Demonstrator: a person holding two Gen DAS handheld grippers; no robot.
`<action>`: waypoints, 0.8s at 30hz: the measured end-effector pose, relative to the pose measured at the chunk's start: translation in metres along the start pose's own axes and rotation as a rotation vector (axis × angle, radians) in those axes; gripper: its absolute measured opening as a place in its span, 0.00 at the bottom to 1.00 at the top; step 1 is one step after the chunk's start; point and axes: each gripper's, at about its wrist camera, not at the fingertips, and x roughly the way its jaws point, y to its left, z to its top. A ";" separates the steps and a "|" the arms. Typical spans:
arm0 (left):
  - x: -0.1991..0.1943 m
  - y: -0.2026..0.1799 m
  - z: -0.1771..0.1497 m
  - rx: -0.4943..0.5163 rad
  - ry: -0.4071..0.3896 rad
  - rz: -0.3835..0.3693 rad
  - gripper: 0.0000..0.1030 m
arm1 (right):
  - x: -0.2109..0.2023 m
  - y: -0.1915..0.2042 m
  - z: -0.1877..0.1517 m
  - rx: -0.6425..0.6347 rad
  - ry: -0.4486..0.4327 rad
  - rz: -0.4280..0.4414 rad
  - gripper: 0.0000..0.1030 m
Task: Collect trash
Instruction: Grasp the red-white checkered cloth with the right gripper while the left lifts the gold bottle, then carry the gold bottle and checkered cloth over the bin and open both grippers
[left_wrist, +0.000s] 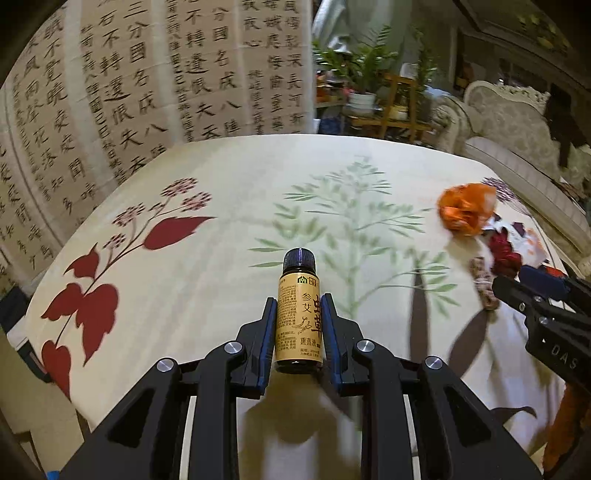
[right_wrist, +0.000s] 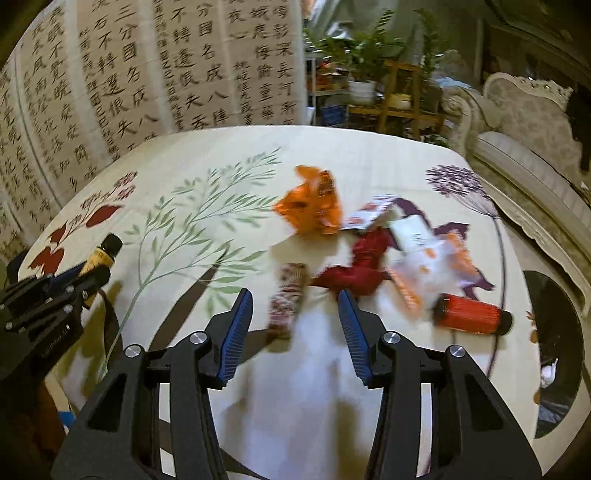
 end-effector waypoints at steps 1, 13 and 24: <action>0.001 0.004 -0.001 -0.007 0.000 0.005 0.24 | 0.003 0.003 -0.001 -0.004 0.006 0.000 0.38; 0.000 0.013 -0.004 -0.032 -0.002 -0.004 0.24 | 0.020 0.006 -0.007 -0.024 0.058 -0.035 0.17; -0.012 -0.020 -0.003 0.009 -0.027 -0.063 0.24 | -0.026 -0.019 -0.016 0.026 -0.035 -0.046 0.16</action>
